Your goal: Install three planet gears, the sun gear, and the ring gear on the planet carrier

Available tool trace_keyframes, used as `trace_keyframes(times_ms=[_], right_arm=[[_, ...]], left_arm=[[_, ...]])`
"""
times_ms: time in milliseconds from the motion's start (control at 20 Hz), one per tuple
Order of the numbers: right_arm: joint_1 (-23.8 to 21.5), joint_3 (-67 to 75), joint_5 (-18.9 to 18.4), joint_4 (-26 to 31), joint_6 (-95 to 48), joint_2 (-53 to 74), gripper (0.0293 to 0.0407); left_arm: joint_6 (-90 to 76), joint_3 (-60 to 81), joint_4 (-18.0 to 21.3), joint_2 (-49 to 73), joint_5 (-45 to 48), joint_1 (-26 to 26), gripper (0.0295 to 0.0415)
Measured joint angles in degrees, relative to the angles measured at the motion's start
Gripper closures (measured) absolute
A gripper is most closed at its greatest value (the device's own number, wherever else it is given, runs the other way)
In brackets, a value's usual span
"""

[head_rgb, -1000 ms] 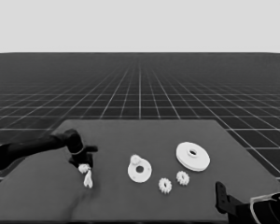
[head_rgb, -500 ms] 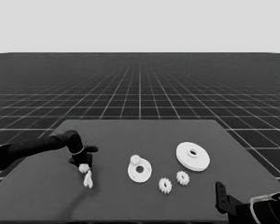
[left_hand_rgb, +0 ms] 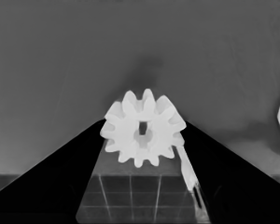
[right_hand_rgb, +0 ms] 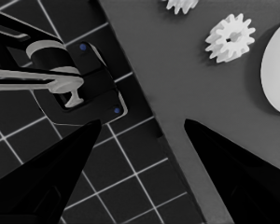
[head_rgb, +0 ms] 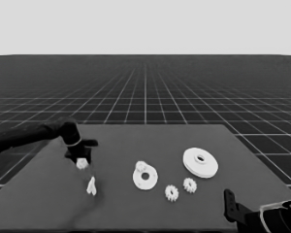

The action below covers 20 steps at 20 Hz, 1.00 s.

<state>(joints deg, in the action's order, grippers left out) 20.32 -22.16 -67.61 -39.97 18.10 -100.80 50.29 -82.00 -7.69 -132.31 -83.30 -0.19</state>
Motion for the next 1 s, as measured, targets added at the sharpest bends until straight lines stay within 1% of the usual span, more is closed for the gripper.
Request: trace_keyframes(times_ms=[200,250,300,350,450,700,750,800,900,1000], right_arm=[[0.0,0.0,0.0,0.0,0.0,0.0,0.0315],[0.0,0.0,0.0,0.0,0.0,0.0,0.0315],[0.0,0.0,0.0,0.0,0.0,0.0,0.0315],[0.0,0.0,0.0,0.0,0.0,0.0,0.0315],[0.0,0.0,0.0,0.0,0.0,0.0,0.0315],[0.0,0.0,0.0,0.0,0.0,0.0,0.0315],[0.0,0.0,0.0,0.0,0.0,0.0,0.0315],[0.0,0.0,0.0,0.0,0.0,0.0,0.0315],[0.0,0.0,0.0,0.0,0.0,0.0,0.0315],[0.0,0.0,0.0,0.0,0.0,0.0,0.0315]], left_arm=[[0.0,0.0,0.4,0.0,-0.3,-0.4,0.0398],[20.6,10.5,-2.4,-5.2,-2.8,0.0,0.0398],[31.4,13.1,-3.2,-16.2,-4.9,0.4,0.0398],[35.7,10.7,-3.3,-24.4,-5.8,0.6,0.0398],[37.5,5.7,-3.2,-32.1,-6.2,0.8,0.0398],[37.6,2.3,-3.2,-35.6,-6.3,0.9,0.0398],[36.3,0.6,-7.3,-36.0,-6.0,4.7,0.0398],[35.3,-0.9,-9.6,-36.3,-5.5,7.4,0.0398],[34.2,-2.6,-11.7,-36.7,-4.9,9.6,0.0398],[33.8,-3.2,-12.4,-36.9,-4.6,10.2,0.0398]])
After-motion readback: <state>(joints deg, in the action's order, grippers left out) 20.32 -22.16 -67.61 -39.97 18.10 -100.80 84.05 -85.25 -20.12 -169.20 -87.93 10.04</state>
